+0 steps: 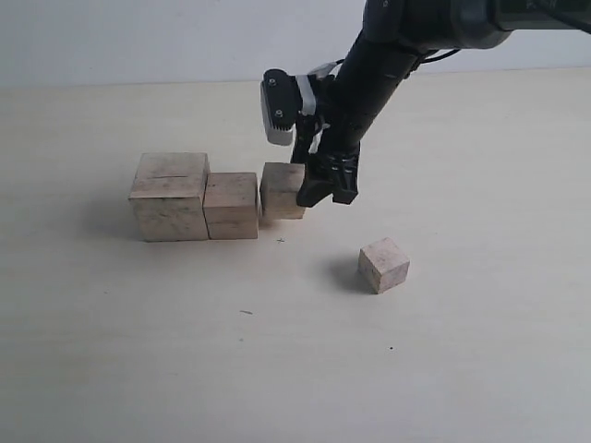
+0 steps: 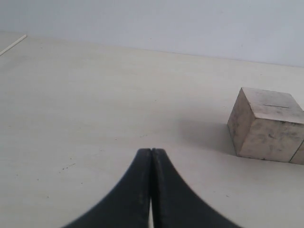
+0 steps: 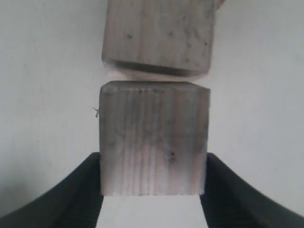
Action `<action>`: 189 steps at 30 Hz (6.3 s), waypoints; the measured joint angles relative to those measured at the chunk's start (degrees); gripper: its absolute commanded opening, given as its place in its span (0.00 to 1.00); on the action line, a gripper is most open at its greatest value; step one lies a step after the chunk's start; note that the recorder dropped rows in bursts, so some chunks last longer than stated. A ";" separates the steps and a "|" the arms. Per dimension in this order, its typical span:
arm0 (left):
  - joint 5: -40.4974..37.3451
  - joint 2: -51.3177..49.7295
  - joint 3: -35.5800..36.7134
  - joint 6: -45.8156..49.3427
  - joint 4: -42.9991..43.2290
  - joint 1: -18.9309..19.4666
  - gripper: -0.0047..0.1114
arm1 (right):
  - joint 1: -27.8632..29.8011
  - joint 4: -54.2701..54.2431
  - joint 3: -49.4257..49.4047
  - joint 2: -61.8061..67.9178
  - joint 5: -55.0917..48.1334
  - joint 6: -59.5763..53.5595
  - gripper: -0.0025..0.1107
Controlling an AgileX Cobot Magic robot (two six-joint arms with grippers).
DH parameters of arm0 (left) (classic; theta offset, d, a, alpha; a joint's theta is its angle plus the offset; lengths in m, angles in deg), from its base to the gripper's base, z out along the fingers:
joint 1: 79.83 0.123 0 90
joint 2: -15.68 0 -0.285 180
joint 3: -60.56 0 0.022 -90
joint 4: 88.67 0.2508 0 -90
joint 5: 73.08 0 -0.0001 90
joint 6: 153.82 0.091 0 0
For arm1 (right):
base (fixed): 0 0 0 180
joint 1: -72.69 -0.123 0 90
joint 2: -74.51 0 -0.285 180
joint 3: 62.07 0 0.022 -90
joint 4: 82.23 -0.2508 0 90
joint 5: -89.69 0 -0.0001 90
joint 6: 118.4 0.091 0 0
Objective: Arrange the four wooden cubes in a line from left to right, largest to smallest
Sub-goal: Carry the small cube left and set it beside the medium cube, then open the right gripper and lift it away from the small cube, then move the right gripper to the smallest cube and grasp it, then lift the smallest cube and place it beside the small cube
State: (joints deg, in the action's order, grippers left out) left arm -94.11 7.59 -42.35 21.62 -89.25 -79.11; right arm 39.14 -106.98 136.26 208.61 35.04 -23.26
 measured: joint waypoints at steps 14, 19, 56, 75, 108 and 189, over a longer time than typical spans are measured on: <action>0.00 0.00 0.00 0.00 0.00 0.00 0.04 | -0.90 2.05 0.13 2.77 0.96 4.08 0.02; 0.00 0.00 0.00 0.00 0.00 0.00 0.04 | -0.90 2.05 0.13 2.77 0.96 4.08 0.12; 0.00 0.00 0.00 0.00 0.00 0.00 0.04 | -0.90 7.90 0.13 -3.83 0.66 21.86 0.64; 0.00 0.00 0.00 0.00 0.00 0.00 0.04 | -0.90 16.06 0.13 2.06 7.88 33.70 0.64; 0.00 0.00 0.00 0.00 0.00 0.00 0.04 | -1.02 21.44 0.13 -10.25 -14.10 73.18 0.23; 0.00 0.00 0.00 0.00 0.00 0.00 0.04 | -6.89 28.42 -37.49 -24.18 12.80 93.67 0.02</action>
State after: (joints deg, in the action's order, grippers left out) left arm -94.11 7.59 -42.35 21.62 -89.25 -79.11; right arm 32.25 -78.57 98.77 184.43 47.84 70.41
